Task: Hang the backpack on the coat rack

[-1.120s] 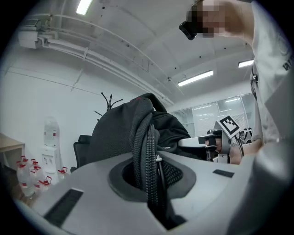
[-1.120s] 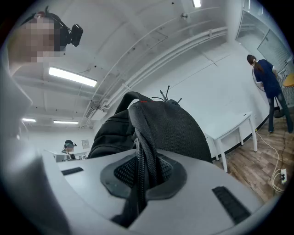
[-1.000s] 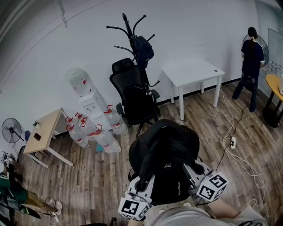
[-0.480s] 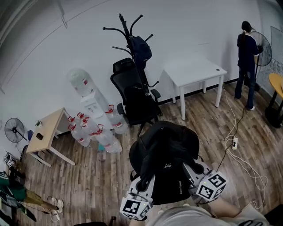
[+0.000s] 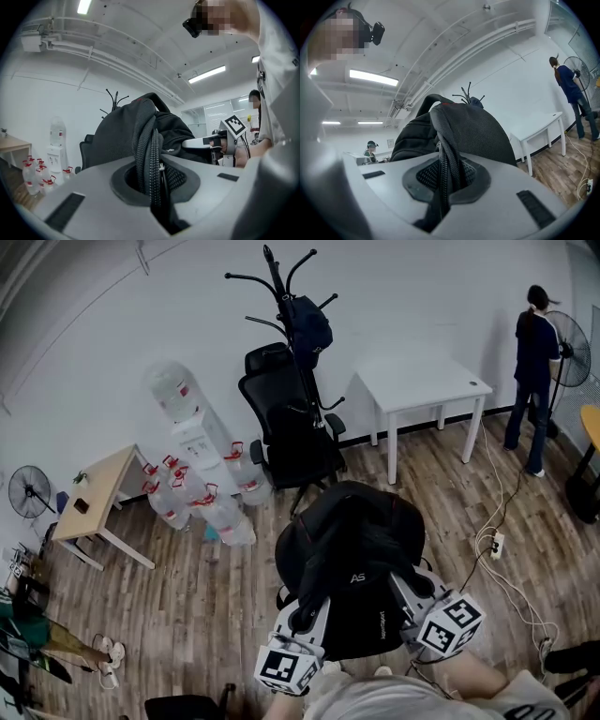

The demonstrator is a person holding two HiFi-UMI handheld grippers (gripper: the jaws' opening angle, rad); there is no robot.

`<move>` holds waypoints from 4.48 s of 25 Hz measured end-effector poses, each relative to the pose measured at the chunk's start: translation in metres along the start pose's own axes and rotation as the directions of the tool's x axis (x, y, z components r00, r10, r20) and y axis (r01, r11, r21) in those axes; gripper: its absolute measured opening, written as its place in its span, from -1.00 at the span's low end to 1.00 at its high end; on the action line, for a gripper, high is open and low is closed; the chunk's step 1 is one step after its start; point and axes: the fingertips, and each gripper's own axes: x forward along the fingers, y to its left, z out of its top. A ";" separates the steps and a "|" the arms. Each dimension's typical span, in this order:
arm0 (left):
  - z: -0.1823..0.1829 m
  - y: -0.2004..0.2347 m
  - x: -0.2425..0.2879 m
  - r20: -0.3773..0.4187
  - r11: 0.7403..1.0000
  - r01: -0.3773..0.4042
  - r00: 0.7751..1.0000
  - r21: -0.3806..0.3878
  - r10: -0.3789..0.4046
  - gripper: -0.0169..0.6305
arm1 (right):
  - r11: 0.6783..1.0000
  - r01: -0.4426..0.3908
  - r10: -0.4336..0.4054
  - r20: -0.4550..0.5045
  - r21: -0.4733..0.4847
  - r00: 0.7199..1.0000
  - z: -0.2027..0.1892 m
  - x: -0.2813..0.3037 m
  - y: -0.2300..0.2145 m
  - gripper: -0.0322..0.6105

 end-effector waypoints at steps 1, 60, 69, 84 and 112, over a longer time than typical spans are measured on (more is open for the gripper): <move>0.000 0.004 0.003 0.003 1.000 0.006 1.000 0.000 -0.006 -0.83 | 1.000 0.006 -0.006 -0.001 -0.001 1.000 0.000 0.005 -0.002 -0.80; -0.126 0.270 0.261 -0.206 0.993 0.007 0.978 -0.119 -0.031 -0.84 | 0.994 0.105 -0.106 -0.181 -0.013 0.978 -0.054 0.323 -0.214 -0.81; -0.157 0.293 0.316 -0.257 0.990 -0.048 0.966 -0.134 0.012 -0.84 | 0.995 0.091 -0.095 -0.239 -0.029 0.966 -0.063 0.361 -0.267 -0.81; -0.207 0.348 0.373 -0.329 0.981 0.006 0.942 -0.193 -0.071 -0.84 | 0.975 0.221 -0.219 -0.315 -0.030 0.924 -0.098 0.415 -0.316 -0.81; -0.282 0.429 0.452 -0.365 0.986 -0.001 0.929 -0.169 -0.061 -0.83 | 0.938 0.341 -0.341 -0.344 -0.062 0.875 -0.150 0.507 -0.390 -0.81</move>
